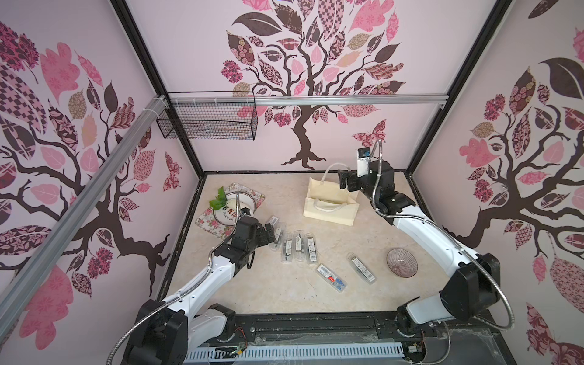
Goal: Put the compass set into the canvas bag
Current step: Place the compass set in the canvas bag, then pick up the compass set at the center of the board.
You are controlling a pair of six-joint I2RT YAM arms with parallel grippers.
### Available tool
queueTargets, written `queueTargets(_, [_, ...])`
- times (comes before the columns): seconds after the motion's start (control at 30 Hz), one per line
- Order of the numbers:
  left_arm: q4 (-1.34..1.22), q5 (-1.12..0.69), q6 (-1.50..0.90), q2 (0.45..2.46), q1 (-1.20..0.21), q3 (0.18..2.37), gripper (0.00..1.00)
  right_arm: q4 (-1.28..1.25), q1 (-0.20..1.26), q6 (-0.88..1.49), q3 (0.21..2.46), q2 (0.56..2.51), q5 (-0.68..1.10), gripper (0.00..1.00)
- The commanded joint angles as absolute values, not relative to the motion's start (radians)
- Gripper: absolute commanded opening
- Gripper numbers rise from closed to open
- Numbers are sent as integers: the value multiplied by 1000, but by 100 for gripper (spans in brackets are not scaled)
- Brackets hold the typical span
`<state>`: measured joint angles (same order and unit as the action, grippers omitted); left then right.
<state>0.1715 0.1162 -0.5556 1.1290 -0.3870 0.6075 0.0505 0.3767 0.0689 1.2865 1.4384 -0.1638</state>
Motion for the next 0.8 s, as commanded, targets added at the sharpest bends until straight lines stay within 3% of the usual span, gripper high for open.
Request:
queueTargets(0.0, [184,72,-550,1140,-391,662,97,231,376,278,1274,1311,-273,100])
queueTargets(0.3, [181,-7,-556,1164,-391,672,97,501,379,478,1027,1056,-205,90])
queueTargets(0.4, [162,-11,-562,1158,-391,665,97,584,399,498,963,1073,-170,90])
queueTargets(0.47, [145,-13,-568,1153,-391,656,97,605,432,512,917,1100,-167,99])
queueTargets(0.77, [118,-12,-577,1116,-391,621,97,543,459,620,747,1219,-44,100])
